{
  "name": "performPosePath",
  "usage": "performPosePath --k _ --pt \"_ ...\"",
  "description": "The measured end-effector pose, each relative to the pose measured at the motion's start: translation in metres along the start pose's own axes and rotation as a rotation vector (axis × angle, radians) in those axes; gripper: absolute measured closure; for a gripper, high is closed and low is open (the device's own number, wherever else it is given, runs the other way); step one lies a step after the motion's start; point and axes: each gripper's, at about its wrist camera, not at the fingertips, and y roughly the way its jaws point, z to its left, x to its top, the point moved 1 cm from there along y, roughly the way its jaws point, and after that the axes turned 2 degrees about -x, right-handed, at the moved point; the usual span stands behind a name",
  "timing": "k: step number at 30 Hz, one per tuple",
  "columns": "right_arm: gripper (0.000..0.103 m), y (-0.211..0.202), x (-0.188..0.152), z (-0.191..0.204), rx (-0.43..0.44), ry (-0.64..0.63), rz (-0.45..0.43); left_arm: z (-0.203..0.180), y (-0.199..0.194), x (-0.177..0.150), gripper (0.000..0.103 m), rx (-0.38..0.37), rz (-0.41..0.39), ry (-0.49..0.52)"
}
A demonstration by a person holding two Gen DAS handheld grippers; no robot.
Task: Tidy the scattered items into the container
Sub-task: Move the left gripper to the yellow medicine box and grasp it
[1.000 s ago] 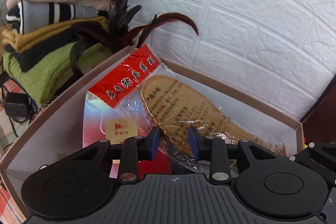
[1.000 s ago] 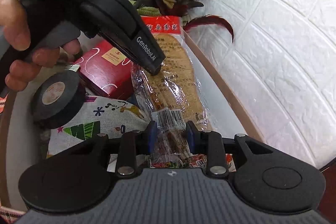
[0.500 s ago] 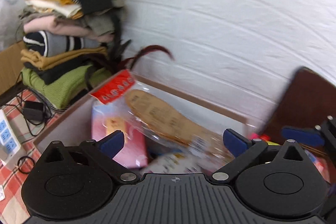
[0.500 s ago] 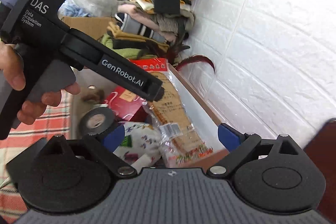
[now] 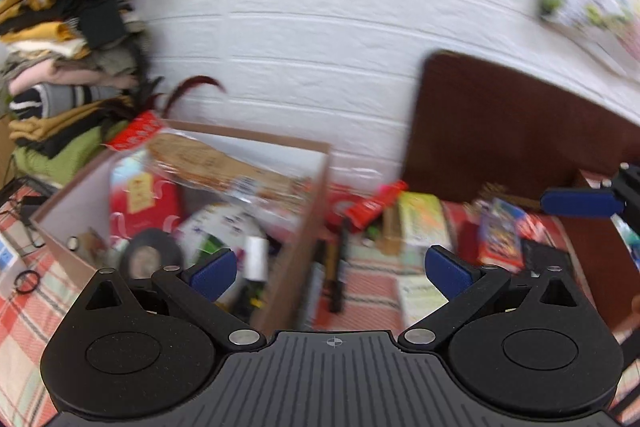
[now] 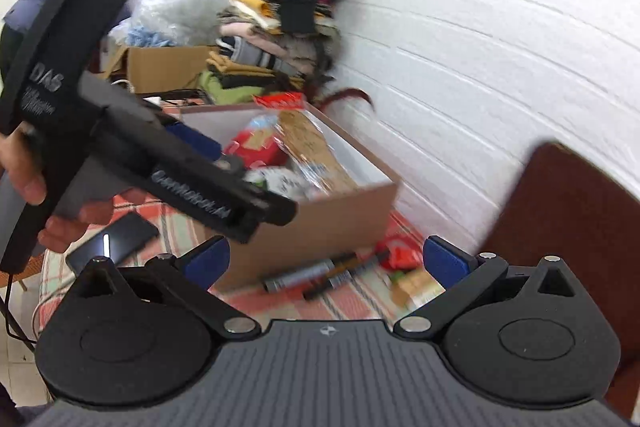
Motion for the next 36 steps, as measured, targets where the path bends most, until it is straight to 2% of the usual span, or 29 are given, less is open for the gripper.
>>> performPosePath --k 6,10,14,21,26,36 --pt "0.000 -0.025 -0.046 -0.032 -0.049 0.137 0.048 -0.045 0.009 -0.028 0.000 -0.067 0.031 0.052" --pt "0.000 -0.017 -0.068 -0.040 -0.058 0.192 0.071 -0.062 0.025 -0.045 0.000 -0.097 0.074 0.058" --pt "0.000 -0.009 -0.091 -0.048 -0.068 0.247 0.093 -0.068 0.047 -0.055 0.000 -0.114 0.116 0.052" --pt "0.001 0.005 -0.130 -0.062 -0.084 0.343 0.132 -0.061 0.093 -0.053 0.000 -0.101 0.156 0.049" --pt "0.003 0.037 -0.142 -0.067 -0.067 0.351 0.159 -0.058 0.123 -0.053 0.002 -0.113 0.180 0.060" --pt "0.018 0.094 -0.158 -0.073 -0.040 0.300 0.210 -0.047 0.170 -0.054 0.020 -0.196 0.240 0.060"
